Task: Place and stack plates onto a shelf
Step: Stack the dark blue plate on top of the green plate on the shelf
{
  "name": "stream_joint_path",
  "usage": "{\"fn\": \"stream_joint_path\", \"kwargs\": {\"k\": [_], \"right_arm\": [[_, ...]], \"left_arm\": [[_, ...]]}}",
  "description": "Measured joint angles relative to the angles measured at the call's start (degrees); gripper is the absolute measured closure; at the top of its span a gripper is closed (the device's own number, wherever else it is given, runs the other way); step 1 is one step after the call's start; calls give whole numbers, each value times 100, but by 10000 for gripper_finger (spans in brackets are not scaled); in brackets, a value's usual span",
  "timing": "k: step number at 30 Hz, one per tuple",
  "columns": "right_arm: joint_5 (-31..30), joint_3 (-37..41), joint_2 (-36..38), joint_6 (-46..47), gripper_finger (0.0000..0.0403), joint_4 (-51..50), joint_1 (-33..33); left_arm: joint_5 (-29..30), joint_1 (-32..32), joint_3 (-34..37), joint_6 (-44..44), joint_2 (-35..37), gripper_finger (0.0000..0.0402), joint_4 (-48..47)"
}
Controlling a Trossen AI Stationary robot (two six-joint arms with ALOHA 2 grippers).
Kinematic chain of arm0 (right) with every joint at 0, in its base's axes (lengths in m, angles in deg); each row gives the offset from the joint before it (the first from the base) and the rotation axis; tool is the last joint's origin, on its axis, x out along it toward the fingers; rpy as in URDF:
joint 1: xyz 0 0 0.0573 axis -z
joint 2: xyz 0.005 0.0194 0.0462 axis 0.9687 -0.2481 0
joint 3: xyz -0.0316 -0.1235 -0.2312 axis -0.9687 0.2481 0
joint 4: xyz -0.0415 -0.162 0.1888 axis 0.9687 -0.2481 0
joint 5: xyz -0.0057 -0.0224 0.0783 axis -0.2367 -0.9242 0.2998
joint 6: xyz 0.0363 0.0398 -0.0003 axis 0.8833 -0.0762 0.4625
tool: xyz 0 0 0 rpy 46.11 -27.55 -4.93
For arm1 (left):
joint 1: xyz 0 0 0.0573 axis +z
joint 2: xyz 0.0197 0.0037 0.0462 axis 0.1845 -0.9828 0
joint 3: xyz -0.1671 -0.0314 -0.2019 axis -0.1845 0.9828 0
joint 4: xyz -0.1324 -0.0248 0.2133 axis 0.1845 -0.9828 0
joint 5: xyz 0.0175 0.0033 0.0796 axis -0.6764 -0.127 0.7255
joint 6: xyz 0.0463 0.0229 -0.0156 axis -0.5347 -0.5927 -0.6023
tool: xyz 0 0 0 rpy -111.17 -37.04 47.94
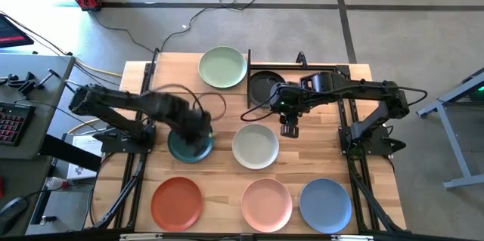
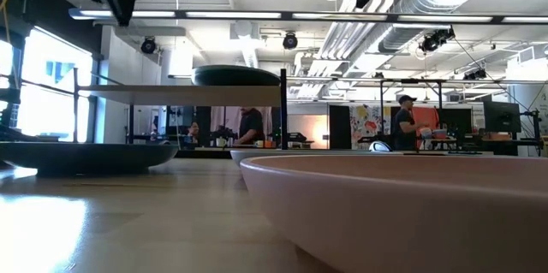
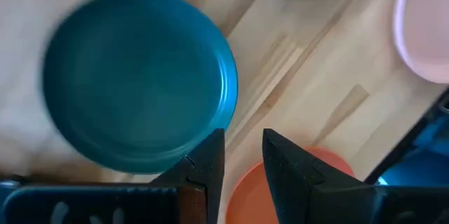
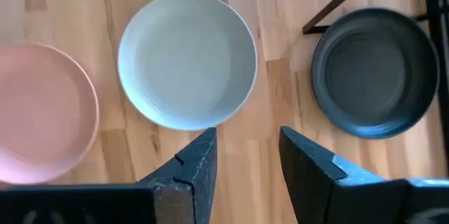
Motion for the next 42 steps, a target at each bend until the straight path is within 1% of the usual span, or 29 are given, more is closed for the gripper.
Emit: {"fn": "stream_joint_path", "kwargs": {"k": [4,10,14,22,24,32,42], "right_arm": [[7,0,0,283,272,0,0],[15,0,0,455,272,2,-2],[22,0,0,759,272,4,-2],[26,0,0,1032,272,30,-70],[26,0,0,1085,272,40,-110],[26,0,0,1123,272,162,-240],[26,0,0,1126,272,205,-267]], "left_arm": [[-170,-377,551,657,-9,316,718],[-89,-795,1113,1260,-20,316,1349],[-3,-967,1465,1393,-24,316,1462],[90,-1166,2256,1441,-26,316,2638],[240,-1179,2366,1446,-26,316,2727],[240,-1184,2619,1324,-26,316,2847],[258,-1219,2648,1127,-58,316,2992]]}}
